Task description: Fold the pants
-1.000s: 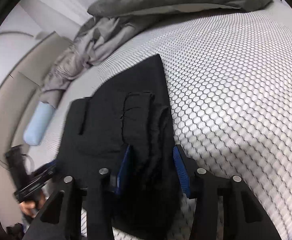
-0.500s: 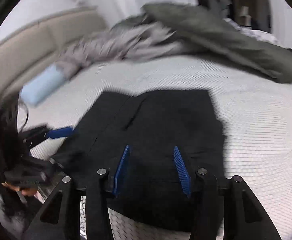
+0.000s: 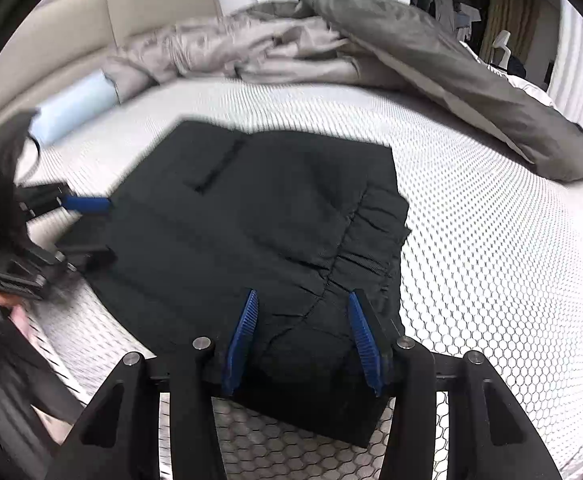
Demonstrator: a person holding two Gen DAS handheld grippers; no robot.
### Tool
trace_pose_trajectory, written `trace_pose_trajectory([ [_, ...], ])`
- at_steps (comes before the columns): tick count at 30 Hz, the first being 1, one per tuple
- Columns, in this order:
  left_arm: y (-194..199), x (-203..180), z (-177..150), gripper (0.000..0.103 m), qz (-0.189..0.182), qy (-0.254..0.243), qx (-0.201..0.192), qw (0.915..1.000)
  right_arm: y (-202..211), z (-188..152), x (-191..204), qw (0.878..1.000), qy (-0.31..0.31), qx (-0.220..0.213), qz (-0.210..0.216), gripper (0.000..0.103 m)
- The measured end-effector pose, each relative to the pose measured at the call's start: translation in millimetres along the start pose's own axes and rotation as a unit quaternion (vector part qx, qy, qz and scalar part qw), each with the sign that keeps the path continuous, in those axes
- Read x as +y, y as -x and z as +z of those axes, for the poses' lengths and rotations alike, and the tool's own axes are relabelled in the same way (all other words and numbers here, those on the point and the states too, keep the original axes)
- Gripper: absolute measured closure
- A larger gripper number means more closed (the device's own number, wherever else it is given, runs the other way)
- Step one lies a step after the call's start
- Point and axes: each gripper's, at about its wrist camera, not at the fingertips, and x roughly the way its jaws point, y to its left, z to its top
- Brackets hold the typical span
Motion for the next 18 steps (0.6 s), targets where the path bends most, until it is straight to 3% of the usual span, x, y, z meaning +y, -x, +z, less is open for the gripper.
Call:
trace_pose_trajectory([
  [2, 11.8, 3.1, 6.1, 0.024, -0.007, 0.011, -0.017, 0.9998, 5.9, 1.8, 7.4, 1.0, 0.0, -0.018, 0.011, 0.053],
  [4, -1.4, 3.9, 18.7, 0.024, -0.031, 0.023, -0.005, 0.9992, -8.0, 20.2, 19.9, 0.999, 0.004, -0.019, 0.035, 0.052],
  [5, -9.4, 3.8, 22.7, 0.025, -0.034, 0.019, 0.003, 0.9992, -22.3, 26.0, 28.3, 0.999, 0.005, -0.006, 0.044, 0.052],
  [6, -22.8, 1.5, 25.9, 0.037, -0.034, 0.01, 0.017, 0.9992, -34.3, 28.3, 34.7, 0.999, 0.004, 0.011, 0.043, 0.052],
  [8, -55.0, 5.1, 27.5, 0.047, -0.034, 0.007, 0.061, 0.9975, -69.3, 30.3, 46.5, 0.997, 0.016, 0.061, 0.033, 0.052],
  [10, -61.2, 15.7, 21.5, 0.05, -0.058, 0.022, 0.066, 0.9959, -87.5, 27.4, 53.7, 0.995, 0.067, 0.08, 0.001, 0.052],
  [12, -51.7, 20.3, 20.9, 0.05, -0.051, 0.014, 0.063, 0.9966, -80.9, 27.9, 43.4, 0.992, 0.078, 0.079, -0.059, 0.051],
  [13, -44.8, 24.4, 17.4, 0.05, -0.049, 0.019, 0.059, 0.9969, -70.6, 23.3, 32.7, 0.987, 0.085, 0.076, -0.109, 0.058],
  [18, -33.8, 30.4, 11.1, 0.052, -0.02, 0.014, 0.058, 0.998, -42.4, 13.5, 13.5, 0.993, 0.059, 0.061, -0.078, 0.059],
])
